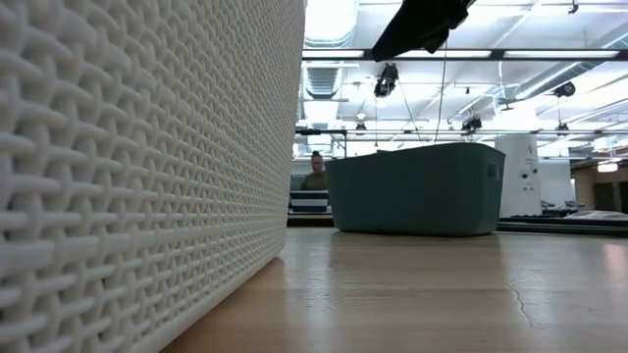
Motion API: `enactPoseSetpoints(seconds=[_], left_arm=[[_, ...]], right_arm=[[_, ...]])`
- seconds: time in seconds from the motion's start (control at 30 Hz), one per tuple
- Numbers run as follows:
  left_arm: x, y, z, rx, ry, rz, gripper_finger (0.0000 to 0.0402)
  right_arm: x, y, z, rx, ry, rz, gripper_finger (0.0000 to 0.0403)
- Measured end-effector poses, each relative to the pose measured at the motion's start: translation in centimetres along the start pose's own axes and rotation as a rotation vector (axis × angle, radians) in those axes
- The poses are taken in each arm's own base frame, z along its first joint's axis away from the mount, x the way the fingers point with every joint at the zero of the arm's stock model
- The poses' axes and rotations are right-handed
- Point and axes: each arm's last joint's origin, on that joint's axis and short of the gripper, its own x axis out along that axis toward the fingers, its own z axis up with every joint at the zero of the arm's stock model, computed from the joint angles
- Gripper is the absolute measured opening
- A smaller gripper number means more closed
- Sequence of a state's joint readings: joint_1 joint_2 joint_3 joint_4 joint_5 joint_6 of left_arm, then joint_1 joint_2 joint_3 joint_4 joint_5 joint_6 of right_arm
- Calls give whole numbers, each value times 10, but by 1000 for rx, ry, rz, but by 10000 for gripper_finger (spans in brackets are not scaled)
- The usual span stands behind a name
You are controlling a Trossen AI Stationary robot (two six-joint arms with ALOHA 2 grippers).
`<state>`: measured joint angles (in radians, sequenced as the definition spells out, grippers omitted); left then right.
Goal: Pick & Place Cloths
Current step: Put the gray sock into the transparent bin
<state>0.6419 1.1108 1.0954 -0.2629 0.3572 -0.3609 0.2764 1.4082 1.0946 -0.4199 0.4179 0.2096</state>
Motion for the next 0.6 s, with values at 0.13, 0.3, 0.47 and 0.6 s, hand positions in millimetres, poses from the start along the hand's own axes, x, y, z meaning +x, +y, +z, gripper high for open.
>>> enactPoseSetpoints(seconds=[0.13, 0.3, 0.47, 0.6], left_arm=[[16, 2, -8, 7, 55, 12, 202], [45, 8, -22, -29, 162, 138, 202], [62, 16, -24, -7, 337, 392, 202], [74, 19, -18, -14, 411, 456, 202]], right_arm=[[0, 0, 1, 28, -14, 3, 68], [2, 0, -3, 26, -2, 0, 75], [6, 0, -11, 17, 21, -5, 79], [10, 1, -20, 10, 30, -7, 74]])
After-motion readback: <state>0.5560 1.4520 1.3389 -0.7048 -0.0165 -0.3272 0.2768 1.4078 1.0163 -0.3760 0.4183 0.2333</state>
